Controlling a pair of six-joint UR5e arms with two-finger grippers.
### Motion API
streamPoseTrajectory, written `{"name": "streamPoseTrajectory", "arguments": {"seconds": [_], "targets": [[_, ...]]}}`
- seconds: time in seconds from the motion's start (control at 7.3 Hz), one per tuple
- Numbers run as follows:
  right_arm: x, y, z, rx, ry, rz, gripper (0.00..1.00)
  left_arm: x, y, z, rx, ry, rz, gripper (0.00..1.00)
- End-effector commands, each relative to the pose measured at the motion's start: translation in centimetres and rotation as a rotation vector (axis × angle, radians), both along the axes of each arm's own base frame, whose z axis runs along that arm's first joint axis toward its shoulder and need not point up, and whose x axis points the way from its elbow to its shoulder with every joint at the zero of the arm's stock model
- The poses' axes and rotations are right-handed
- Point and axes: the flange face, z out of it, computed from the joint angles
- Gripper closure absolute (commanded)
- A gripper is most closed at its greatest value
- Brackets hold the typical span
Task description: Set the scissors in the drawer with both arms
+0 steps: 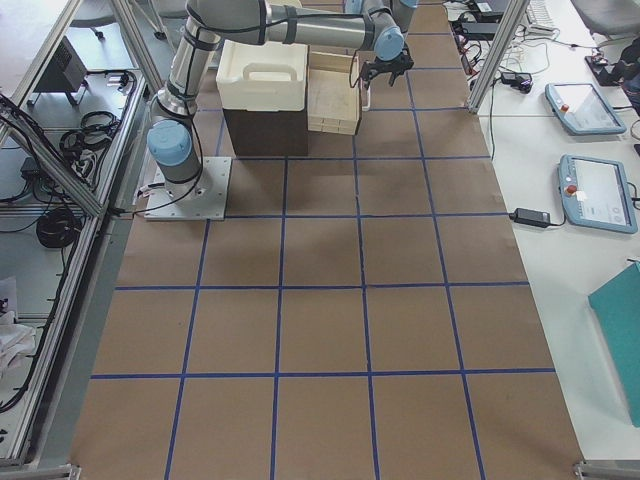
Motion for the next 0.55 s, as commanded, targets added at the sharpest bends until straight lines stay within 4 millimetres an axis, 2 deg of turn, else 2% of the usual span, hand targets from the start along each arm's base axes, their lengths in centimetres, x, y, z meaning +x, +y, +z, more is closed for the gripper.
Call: {"name": "streamPoseTrajectory", "arguments": {"seconds": [0.0,0.14,0.27,0.41], "targets": [[-1.7,2.3,6.9,-0.082,-0.009,0.211,0.0,-0.6,0.3,0.0,0.006,-0.003,0.046,1.0],[-3.8,2.5,8.8,-0.108,0.009,0.333,0.0,-0.9,0.5,0.2,0.01,-0.002,0.066,1.0],[-5.1,3.2,10.7,-0.135,0.011,0.446,0.0,-1.1,0.6,0.2,0.009,0.004,0.065,1.0],[-6.7,3.5,11.7,-0.145,0.012,0.537,0.0,-1.9,0.8,0.4,0.011,0.004,0.074,1.0]]}}
